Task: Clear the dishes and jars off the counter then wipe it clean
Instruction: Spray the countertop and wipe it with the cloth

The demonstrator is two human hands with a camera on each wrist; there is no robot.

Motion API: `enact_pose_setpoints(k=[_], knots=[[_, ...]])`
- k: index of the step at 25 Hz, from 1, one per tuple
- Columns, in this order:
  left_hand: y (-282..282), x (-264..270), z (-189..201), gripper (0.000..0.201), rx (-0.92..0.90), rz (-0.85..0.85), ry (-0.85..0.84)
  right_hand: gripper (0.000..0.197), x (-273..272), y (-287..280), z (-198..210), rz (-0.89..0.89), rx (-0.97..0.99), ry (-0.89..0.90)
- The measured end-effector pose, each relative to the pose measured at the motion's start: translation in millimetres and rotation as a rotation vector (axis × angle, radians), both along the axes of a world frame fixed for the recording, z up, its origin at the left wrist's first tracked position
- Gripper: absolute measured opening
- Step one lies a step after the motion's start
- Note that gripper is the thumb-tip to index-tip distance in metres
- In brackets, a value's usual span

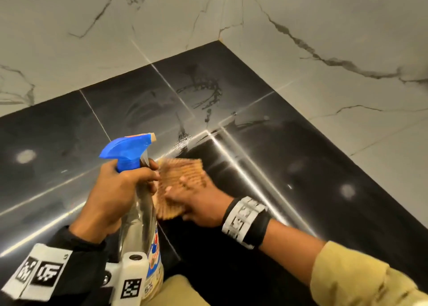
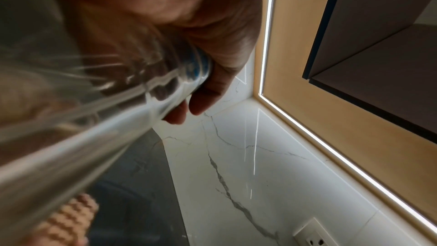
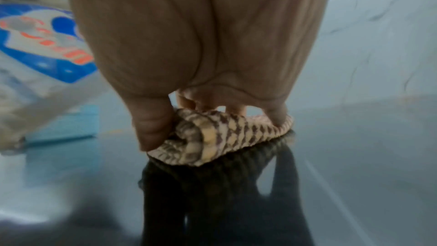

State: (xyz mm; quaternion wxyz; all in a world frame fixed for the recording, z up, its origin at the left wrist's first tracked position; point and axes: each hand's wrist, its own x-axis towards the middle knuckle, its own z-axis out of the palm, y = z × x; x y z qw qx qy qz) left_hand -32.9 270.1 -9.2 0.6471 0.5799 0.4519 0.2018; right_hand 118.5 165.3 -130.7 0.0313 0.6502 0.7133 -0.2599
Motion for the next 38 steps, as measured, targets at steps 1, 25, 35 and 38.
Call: enact_pose_setpoints(k=[1, 25, 35, 38], knots=[[-1, -1, 0, 0.008, 0.000, 0.007, 0.018, 0.063, 27, 1, 1, -0.060, 0.070, -0.050], [-6, -4, -3, 0.009, -0.010, 0.019, 0.014, 0.064, -15, 6, -3, 0.035, -0.043, -0.070], [18, -77, -10, 0.008, -0.055, 0.232, -0.017, 0.066, 177, -12, -5, -0.595, -0.182, -0.227], [27, -87, -16, 0.010, -0.079, 0.253, -0.042, 0.071, 63, -24, -9, 0.022, -0.014, -0.216]])
